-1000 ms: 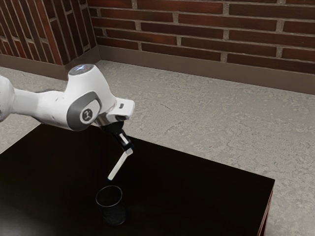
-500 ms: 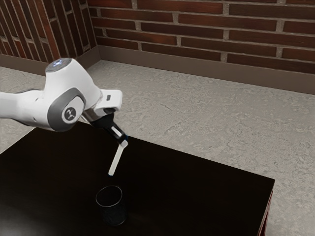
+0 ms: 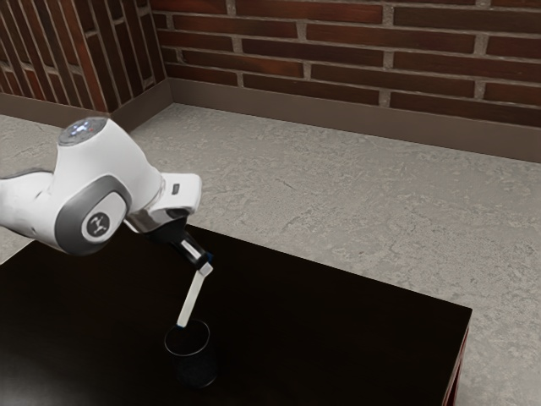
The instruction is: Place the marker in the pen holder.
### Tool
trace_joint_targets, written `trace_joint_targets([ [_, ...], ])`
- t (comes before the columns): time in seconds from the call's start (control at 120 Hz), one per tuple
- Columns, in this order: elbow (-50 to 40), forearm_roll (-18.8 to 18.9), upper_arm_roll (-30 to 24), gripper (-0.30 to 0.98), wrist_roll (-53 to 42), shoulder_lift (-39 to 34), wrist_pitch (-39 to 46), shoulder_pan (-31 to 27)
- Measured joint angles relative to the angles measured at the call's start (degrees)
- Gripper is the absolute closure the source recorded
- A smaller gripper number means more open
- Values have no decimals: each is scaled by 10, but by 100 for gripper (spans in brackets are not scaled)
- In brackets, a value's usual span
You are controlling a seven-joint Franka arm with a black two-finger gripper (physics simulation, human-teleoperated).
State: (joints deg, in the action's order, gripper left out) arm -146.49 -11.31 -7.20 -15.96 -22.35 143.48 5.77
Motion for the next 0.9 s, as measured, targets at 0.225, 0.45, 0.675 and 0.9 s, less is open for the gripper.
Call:
trace_joint_targets([
  [0.225, -13, -1, -5, 79, 16, 19, -4, 0],
  [0.45, -13, -5, -14, 79, 27, 35, 11, 1],
  [0.675, -18, -10, -16, 68, 32, 51, 32, 0],
  [0.9, 156, 5, -11, 26, 18, 93, -52, -37],
])
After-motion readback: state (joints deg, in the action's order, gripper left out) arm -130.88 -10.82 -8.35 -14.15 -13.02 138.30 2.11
